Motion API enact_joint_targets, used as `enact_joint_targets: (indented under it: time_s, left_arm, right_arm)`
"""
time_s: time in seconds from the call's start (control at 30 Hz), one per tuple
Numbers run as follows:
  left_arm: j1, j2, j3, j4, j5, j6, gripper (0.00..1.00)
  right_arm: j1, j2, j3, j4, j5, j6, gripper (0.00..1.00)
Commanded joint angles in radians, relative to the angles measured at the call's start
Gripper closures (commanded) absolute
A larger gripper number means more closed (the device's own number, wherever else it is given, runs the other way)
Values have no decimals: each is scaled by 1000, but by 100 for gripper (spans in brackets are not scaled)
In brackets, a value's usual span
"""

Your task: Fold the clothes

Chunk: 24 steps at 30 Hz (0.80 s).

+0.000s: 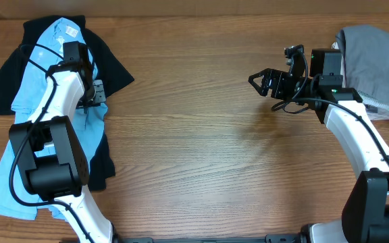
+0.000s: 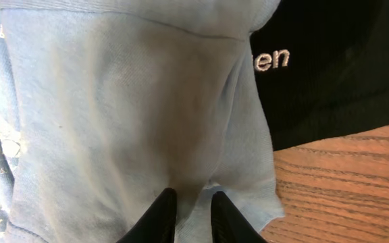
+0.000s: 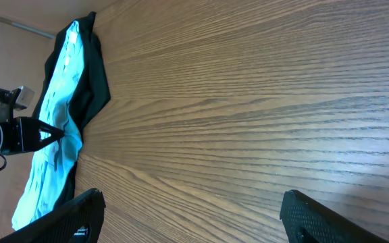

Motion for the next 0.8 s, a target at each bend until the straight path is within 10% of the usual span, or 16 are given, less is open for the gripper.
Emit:
enact_joint_targets:
  time_s: [0.0, 0.3, 0.67, 0.77]
  left_arm:
    - [-1, 11, -13, 8, -26, -11, 78]
    - [-1, 11, -66, 60, -50, -10, 58]
    - [-1, 10, -45, 51, -60, -11, 77]
    - [-1, 8, -4, 7, -60, -11, 96]
  right_arm:
    - [5, 3, 5, 5, 3, -8, 12]
    - [5, 3, 5, 5, 3, -8, 12]
    - [5, 3, 5, 13, 3, -8, 12]
    - [5, 3, 5, 13, 5, -8, 12]
